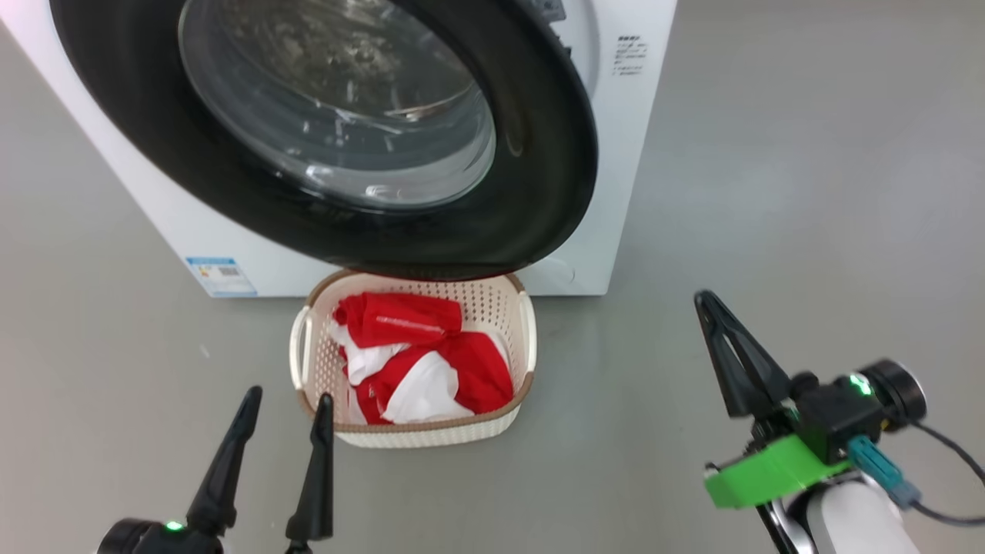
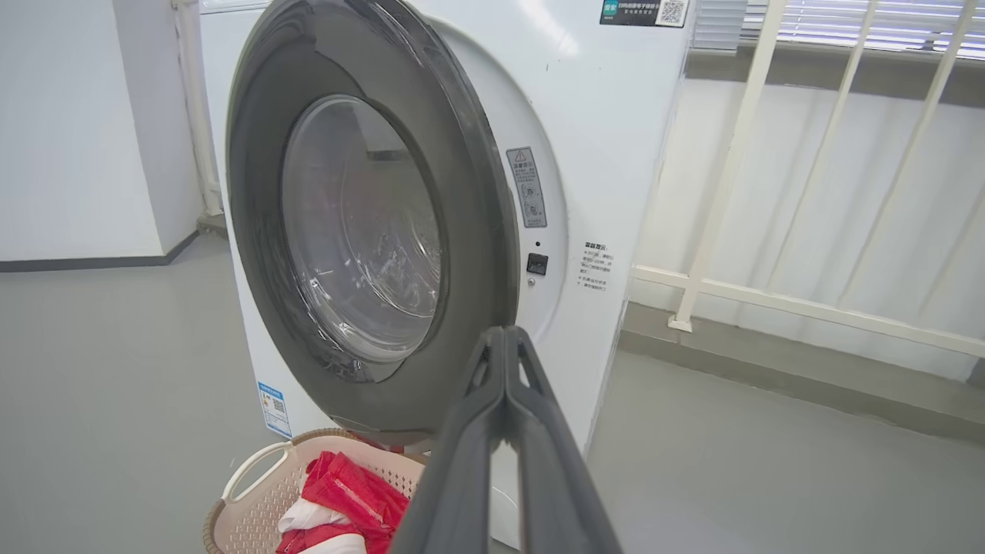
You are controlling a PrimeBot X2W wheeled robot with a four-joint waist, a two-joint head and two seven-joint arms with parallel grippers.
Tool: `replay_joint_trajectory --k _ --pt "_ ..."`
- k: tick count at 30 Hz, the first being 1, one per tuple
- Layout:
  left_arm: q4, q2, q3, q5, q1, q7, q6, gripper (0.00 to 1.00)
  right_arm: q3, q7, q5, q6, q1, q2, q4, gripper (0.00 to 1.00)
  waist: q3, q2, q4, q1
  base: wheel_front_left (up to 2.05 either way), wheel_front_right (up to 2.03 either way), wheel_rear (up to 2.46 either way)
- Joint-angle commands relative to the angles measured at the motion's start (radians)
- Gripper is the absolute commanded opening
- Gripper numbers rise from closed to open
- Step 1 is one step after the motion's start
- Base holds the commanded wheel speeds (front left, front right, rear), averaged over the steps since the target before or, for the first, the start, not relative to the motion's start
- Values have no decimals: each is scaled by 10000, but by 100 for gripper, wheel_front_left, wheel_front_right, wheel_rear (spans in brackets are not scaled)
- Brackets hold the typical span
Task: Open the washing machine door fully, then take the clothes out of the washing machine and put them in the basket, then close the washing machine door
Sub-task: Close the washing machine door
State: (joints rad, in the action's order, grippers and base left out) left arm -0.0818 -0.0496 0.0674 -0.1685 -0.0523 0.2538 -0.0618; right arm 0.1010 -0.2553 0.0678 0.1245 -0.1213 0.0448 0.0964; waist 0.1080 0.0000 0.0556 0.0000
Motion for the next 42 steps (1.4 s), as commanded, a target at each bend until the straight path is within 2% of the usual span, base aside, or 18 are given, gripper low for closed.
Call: replay_joint_trajectory --k 1,11,14,19,26,42 --pt "-321 -23 -241 -55 436 80 -19 100 335 -65 -102 62 -588 55 -77 0 340 0 263 0 0 0 0" --pt "-451 -10 244 -189 1025 80 82 100 758 -65 49 62 -2582 370 1386 0 1323 0 893 0 0 0 0" --pt "-430 -9 347 -233 1166 80 135 95 871 -65 95 62 -3110 503 1710 0 1558 0 1068 0 0 0 0" --pt "-447 -8 453 -260 1348 80 202 94 1157 -65 134 62 -3948 758 2151 0 1882 0 1309 0 0 0 0" --pt "-540 -8 540 -294 1558 80 244 100 1442 -65 168 62 -5169 1044 2762 0 2264 0 1556 0 0 0 0" --pt "-643 -7 783 -403 1945 80 426 100 958 -65 106 62 -7117 1208 3763 0 3058 0 1780 0 0 0 0"
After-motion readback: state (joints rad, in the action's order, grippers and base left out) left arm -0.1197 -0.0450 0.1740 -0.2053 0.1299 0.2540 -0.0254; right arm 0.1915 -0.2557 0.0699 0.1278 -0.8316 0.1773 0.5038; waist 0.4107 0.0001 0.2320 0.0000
